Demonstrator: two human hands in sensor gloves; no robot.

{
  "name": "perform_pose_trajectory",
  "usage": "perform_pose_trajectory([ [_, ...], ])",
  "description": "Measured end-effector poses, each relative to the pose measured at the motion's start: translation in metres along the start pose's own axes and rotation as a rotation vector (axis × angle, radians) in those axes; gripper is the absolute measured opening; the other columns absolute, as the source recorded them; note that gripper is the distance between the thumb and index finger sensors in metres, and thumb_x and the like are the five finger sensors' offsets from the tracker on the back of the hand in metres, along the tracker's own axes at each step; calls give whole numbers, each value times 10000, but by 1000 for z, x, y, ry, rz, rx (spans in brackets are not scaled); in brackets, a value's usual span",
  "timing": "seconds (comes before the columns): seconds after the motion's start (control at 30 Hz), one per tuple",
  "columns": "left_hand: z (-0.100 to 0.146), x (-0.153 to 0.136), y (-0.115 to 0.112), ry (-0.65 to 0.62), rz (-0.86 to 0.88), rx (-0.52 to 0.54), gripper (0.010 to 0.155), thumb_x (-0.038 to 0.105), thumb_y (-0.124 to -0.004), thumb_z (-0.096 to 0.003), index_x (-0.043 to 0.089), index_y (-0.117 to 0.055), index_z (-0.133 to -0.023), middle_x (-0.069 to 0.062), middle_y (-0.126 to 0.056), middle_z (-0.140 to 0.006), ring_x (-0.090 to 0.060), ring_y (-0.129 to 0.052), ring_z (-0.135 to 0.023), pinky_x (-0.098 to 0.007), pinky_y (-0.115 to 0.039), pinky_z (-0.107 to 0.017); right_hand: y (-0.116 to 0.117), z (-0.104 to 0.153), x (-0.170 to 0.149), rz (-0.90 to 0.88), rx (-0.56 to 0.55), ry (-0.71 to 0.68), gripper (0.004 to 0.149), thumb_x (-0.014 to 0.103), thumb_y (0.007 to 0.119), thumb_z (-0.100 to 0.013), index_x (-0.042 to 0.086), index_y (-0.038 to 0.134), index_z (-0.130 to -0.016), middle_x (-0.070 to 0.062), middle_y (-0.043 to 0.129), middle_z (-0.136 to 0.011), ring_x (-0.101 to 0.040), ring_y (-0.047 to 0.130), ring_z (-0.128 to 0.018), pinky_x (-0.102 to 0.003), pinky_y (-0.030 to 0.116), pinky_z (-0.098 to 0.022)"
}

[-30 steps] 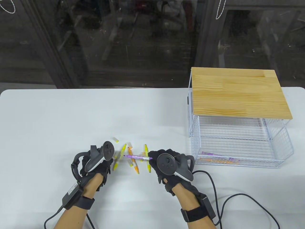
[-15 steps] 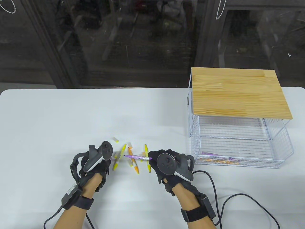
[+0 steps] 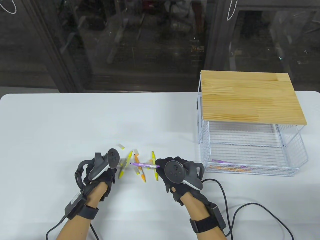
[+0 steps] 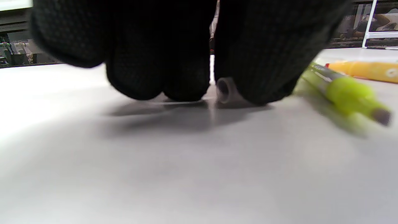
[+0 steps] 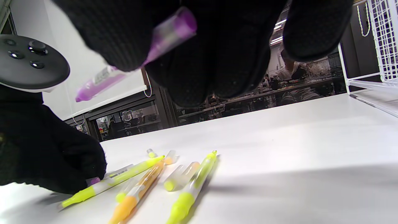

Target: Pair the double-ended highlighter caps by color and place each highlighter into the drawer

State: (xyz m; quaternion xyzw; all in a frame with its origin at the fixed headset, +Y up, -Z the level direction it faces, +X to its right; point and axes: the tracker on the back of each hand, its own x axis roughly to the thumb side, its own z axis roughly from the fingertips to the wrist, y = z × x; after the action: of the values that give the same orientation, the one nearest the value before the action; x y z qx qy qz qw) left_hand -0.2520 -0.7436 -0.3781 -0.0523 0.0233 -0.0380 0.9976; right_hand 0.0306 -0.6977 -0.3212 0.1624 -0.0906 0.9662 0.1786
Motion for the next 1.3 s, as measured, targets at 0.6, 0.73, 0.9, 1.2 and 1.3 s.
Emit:
perform_pose_trajectory([
  [0.6,13,-18,29,-28,216,75,513,354,-950,-340,303,-865,-844,-9,-1041,-728,-282,-1042,-544,-504,-883,-410,0,0,-1,-2,5,0,435,415,833,-430,272,900,-835,-12,992,-751,-289,972,-630,-590,738,-538],
  [0.73,16,-20,32,-43,243,99,592,330,-920,-364,350,-812,-945,-9,-1000,-765,-296,-1000,-586,-518,-857,-444,1,0,0,0,8,0,435,415,832,-430,273,900,-835,-12,992,-752,-289,970,-632,-590,737,-539],
  [0.9,21,-24,37,-56,290,173,483,323,-914,-362,346,-926,-844,14,-1020,-770,-294,-1011,-600,-520,-863,-440,1,0,0,1,13,0,438,415,831,-428,272,898,-837,-12,991,-753,-290,969,-632,-591,736,-539],
  [1.2,34,-33,55,-93,442,263,471,394,-961,-295,335,-926,-761,52,-1088,-681,-248,-1063,-541,-497,-895,-408,1,0,0,0,16,1,436,414,831,-430,270,900,-836,-14,991,-752,-290,970,-631,-592,735,-539],
  [1.3,40,-31,60,-118,454,290,460,419,-967,-276,357,-931,-731,59,-1064,-674,-241,-1044,-545,-497,-887,-417,1,0,0,-1,13,2,434,413,831,-431,271,899,-836,-13,991,-753,-290,970,-632,-591,735,-540],
])
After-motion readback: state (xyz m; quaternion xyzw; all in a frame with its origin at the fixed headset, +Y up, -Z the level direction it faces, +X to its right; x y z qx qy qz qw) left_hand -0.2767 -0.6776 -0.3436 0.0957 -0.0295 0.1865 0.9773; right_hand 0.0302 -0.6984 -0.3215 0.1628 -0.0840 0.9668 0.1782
